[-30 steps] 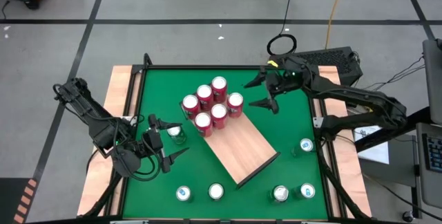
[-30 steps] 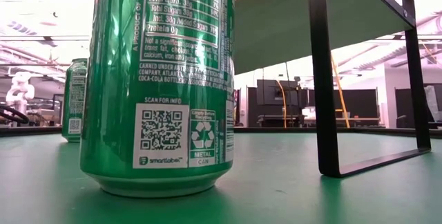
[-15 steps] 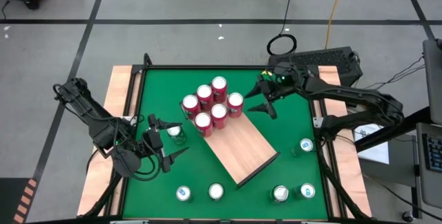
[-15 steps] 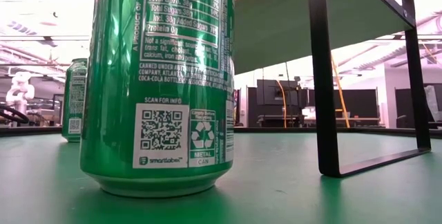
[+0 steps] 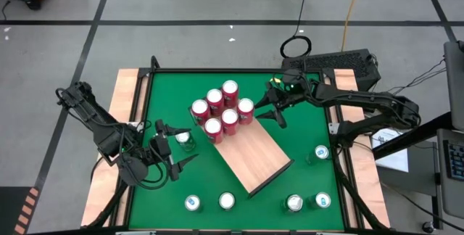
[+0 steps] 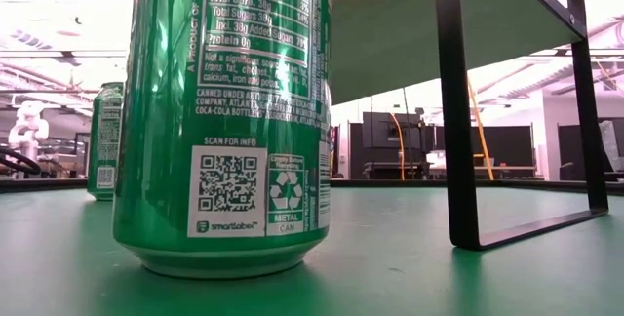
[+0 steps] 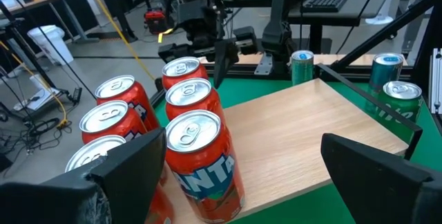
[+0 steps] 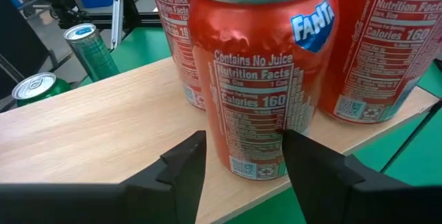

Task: Place canned beverage on shelf
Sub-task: Put the red soda can on the shelf aligned with the other red soda can, then put the green soda can on the shelf

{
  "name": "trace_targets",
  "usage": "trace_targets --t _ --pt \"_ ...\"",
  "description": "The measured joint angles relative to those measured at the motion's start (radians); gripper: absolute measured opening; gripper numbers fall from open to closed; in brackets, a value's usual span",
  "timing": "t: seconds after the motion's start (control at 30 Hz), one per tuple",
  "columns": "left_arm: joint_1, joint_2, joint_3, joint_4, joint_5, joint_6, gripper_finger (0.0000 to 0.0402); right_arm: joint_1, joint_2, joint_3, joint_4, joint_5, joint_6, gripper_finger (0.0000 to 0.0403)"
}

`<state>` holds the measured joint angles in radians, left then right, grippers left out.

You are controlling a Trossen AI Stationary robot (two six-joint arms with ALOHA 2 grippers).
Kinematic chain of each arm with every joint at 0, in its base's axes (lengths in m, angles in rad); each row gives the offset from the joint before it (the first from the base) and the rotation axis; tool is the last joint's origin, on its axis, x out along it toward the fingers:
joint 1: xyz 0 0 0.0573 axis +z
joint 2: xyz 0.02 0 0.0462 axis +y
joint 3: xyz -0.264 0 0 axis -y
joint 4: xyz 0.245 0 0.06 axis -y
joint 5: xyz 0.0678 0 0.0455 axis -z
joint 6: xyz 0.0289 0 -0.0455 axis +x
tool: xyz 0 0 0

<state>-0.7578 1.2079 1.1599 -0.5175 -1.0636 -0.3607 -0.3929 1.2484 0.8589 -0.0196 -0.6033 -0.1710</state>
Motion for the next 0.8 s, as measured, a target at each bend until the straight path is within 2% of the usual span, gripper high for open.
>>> trace_targets --t 0.43,0.6,0.8 --pt "-0.001 0.000 0.000 0.000 0.000 -0.001 0.0384 0.022 -0.004 0.000 -0.016 0.003 0.017 0.0176" --pt "-0.001 0.002 0.000 -0.002 0.000 -0.005 0.0384 0.022 -0.043 0.000 -0.050 0.004 0.026 0.0176" --pt "-0.001 0.017 -0.001 -0.066 -0.007 -0.082 0.0384 0.048 -0.119 0.000 -0.099 0.005 0.065 0.0176"
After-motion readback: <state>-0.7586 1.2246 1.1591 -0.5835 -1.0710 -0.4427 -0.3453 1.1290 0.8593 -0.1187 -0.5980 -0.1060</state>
